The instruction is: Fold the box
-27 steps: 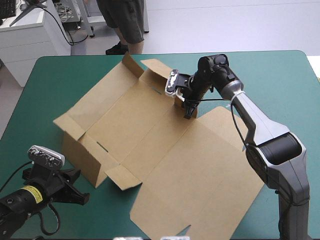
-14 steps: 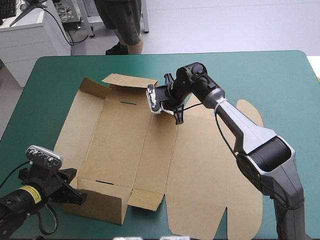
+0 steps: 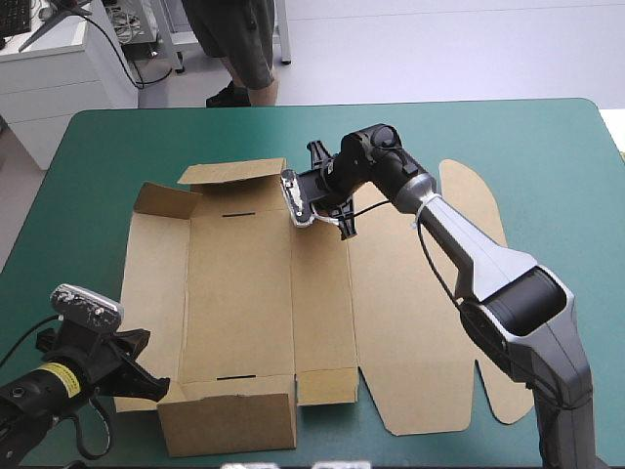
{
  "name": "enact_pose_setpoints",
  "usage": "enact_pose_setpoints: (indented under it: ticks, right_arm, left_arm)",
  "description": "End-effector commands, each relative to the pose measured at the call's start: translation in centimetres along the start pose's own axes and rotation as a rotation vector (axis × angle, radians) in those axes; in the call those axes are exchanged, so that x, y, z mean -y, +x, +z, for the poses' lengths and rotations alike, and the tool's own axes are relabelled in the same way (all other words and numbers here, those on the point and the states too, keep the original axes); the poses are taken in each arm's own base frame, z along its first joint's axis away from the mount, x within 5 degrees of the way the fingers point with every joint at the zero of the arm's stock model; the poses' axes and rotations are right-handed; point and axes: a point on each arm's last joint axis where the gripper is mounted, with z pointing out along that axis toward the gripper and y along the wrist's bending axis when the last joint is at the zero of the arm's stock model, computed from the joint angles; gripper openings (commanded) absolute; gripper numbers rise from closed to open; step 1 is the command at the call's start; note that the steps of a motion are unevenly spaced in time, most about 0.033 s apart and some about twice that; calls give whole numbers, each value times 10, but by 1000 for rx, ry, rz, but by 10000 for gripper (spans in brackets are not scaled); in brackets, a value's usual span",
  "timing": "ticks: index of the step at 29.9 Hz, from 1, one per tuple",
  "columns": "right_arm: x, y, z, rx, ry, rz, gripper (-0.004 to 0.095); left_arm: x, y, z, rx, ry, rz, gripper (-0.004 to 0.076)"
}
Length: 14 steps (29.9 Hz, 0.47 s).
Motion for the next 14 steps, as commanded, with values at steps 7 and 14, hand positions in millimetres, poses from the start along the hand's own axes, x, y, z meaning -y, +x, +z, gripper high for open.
enact_pose_setpoints:
  ticks: [7, 14]
  right_arm:
    - [17, -6, -32, 32, 151, 41, 523]
    - [22, -7, -43, 52, 214, 252, 730]
  left_arm:
    - [0, -11, -6, 59, 3, -1, -8]
    - [0, -11, -6, 59, 3, -1, -8]
